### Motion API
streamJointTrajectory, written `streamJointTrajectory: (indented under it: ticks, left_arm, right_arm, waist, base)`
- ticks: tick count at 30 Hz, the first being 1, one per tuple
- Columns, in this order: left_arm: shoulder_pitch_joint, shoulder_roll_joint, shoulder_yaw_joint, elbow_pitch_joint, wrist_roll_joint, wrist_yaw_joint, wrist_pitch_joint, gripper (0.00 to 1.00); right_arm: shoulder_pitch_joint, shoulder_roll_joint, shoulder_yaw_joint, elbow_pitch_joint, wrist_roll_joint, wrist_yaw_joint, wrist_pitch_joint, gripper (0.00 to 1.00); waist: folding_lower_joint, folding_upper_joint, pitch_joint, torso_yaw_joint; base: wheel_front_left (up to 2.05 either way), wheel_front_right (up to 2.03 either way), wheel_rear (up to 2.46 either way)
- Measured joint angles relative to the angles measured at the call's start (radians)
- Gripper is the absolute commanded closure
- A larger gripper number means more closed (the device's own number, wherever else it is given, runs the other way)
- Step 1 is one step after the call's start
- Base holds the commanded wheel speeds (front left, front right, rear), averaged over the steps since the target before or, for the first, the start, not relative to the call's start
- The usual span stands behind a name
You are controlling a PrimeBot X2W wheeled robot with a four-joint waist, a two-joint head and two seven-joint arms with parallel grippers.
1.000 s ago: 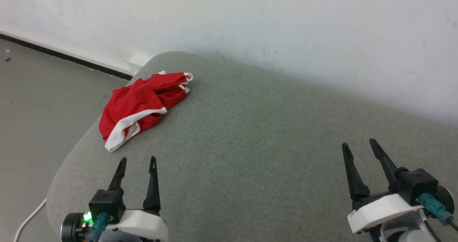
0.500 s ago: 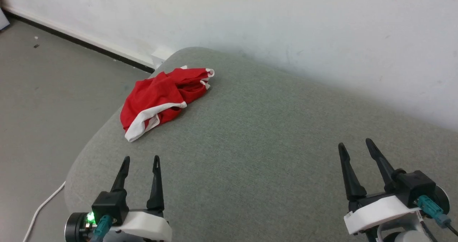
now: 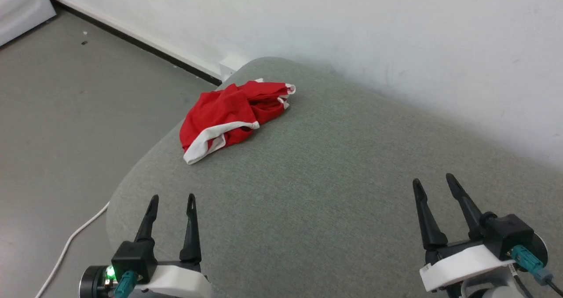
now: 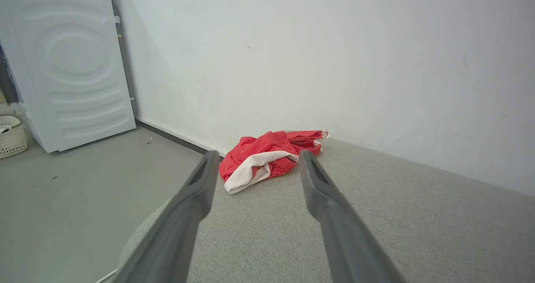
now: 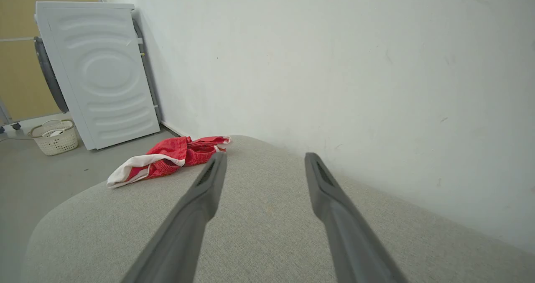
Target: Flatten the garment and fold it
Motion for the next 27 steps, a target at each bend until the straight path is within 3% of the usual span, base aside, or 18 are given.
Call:
streamJointTrajectory:
  ticks: [21,27]
  left_arm:
    - [0.009,-0.002,-0.013,-0.001,-0.039,0.006,-0.044,0.00]
    - [0.009,-0.002,-0.019,-0.006,-0.044,0.006,-0.045,0.00]
  right_arm:
    - [0.000,0.001,-0.018,0.017,0.021,0.000,-0.043,0.00]
    - [0.000,0.002,-0.021,0.017,0.020,0.000,-0.049,0.00]
  waist:
    - [0.0000,0.0000,0.012,0.084]
    - [0.0000,0.0000,0.023,0.079]
  base:
    - [0.00,0.00,0.00]
    - [0.00,0.00,0.00]
